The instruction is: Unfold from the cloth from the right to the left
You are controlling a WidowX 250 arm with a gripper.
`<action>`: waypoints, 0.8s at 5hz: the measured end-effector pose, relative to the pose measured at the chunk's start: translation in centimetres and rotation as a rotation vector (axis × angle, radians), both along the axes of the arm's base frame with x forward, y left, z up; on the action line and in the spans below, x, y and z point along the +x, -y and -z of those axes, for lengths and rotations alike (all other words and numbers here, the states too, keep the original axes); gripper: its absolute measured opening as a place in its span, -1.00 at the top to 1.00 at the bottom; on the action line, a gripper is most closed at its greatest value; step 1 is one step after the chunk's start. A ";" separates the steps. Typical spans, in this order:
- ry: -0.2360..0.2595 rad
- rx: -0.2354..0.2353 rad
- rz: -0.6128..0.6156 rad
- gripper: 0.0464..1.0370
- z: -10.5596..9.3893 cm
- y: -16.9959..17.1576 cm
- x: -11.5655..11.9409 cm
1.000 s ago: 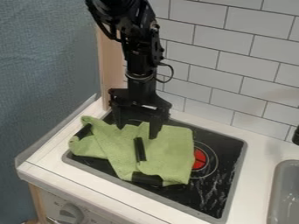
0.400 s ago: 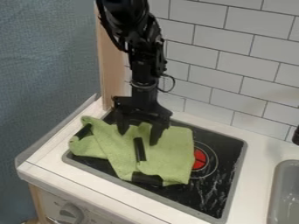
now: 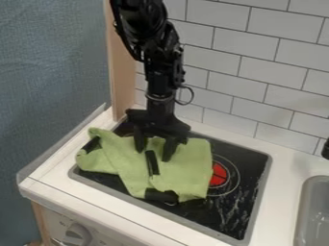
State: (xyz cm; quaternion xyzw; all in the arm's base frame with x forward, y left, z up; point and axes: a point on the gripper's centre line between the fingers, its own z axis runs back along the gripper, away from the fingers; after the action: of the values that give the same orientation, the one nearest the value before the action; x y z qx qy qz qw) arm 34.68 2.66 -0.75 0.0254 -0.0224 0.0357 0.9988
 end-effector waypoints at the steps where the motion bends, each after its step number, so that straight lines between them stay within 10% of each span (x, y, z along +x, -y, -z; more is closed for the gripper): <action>1: 0.002 0.009 -0.004 0.37 0.0 -0.1 0.0; 4: 0.008 0.004 -0.006 1.00 0.0 0.0 0.1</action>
State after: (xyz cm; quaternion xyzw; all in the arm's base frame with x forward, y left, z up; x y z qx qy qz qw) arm 34.81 2.62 -0.74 0.0273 -0.0264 0.0389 0.9985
